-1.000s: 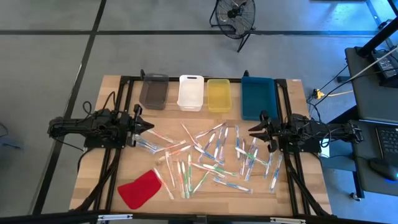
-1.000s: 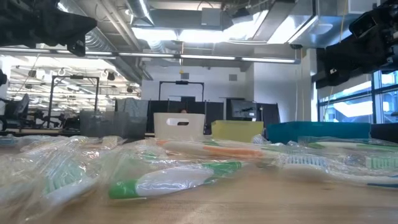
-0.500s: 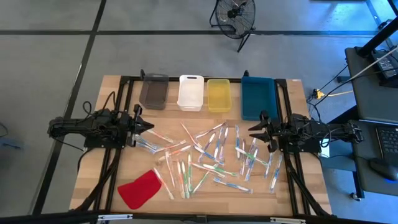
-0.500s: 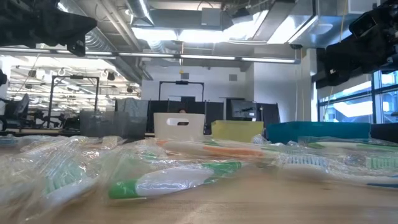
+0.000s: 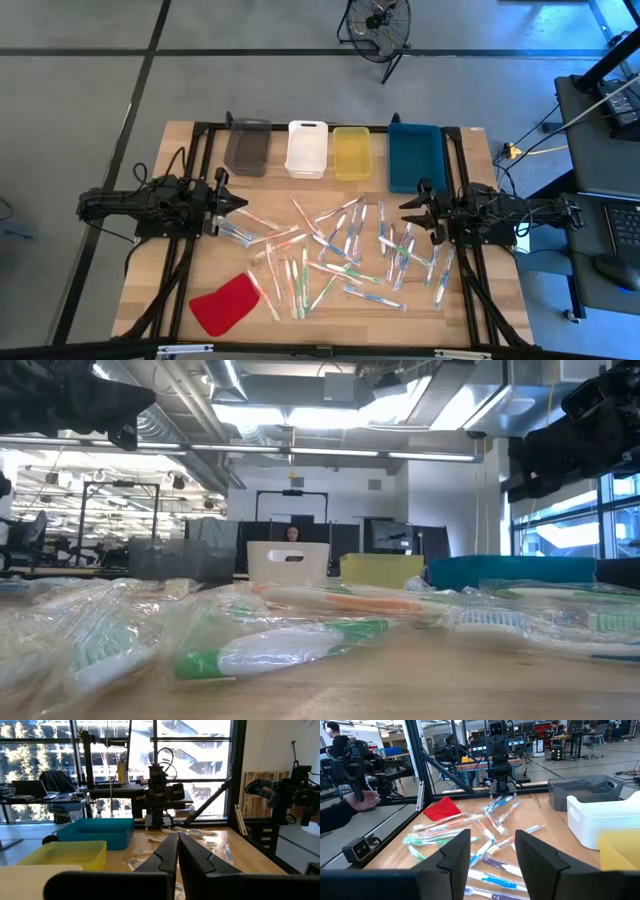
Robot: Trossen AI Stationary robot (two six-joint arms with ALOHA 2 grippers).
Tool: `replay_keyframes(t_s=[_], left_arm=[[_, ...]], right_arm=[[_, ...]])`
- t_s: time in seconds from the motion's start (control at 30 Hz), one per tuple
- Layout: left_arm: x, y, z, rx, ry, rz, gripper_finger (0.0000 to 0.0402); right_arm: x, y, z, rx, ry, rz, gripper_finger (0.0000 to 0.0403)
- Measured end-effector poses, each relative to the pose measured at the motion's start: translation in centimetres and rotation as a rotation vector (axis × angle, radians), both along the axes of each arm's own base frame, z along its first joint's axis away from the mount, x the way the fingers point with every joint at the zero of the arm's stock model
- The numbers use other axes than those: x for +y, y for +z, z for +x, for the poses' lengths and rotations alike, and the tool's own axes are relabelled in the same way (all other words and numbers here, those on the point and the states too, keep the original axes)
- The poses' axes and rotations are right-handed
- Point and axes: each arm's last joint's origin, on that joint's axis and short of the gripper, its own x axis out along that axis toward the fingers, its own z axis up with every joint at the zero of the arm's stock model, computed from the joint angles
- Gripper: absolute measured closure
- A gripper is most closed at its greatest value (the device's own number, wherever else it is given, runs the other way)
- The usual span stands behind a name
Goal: Pick & Place Toothbrushes
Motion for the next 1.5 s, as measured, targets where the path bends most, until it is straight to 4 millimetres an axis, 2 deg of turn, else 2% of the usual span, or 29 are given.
replay_keyframes(t_s=[0.37, 0.5, 0.87, 1.1, 1.3, 1.5], left_arm=[[0.0, 0.1, 0.0, -0.010, 0.000, 0.000, 0.0391], [0.0, 0.1, 0.0, -0.009, -0.007, -0.050, 0.0393], [0.1, 0.2, 0.0, -0.016, 0.026, -0.003, 0.0391], [0.1, 0.1, 0.0, -0.015, 0.023, -0.027, 0.0391], [0.1, 0.1, 0.0, -0.011, 0.021, -0.037, 0.0393], [0.1, 0.1, 0.0, -0.007, 0.022, -0.037, 0.0389]], right_arm=[[0.0, 0.1, 0.0, -0.011, 0.000, 0.000, 0.0224], [0.0, 0.5, 0.0, -0.053, 0.010, 0.015, 0.0219], [0.0, 4.0, -0.8, -0.432, 0.004, -0.030, 0.0204], [0.2, 4.5, -1.0, -0.476, 0.066, 0.013, 0.0194], [-0.1, 5.5, -1.5, -0.591, -0.027, 0.066, 0.0205], [0.1, 6.4, -2.3, -0.716, 0.040, -0.005, 0.0221]])
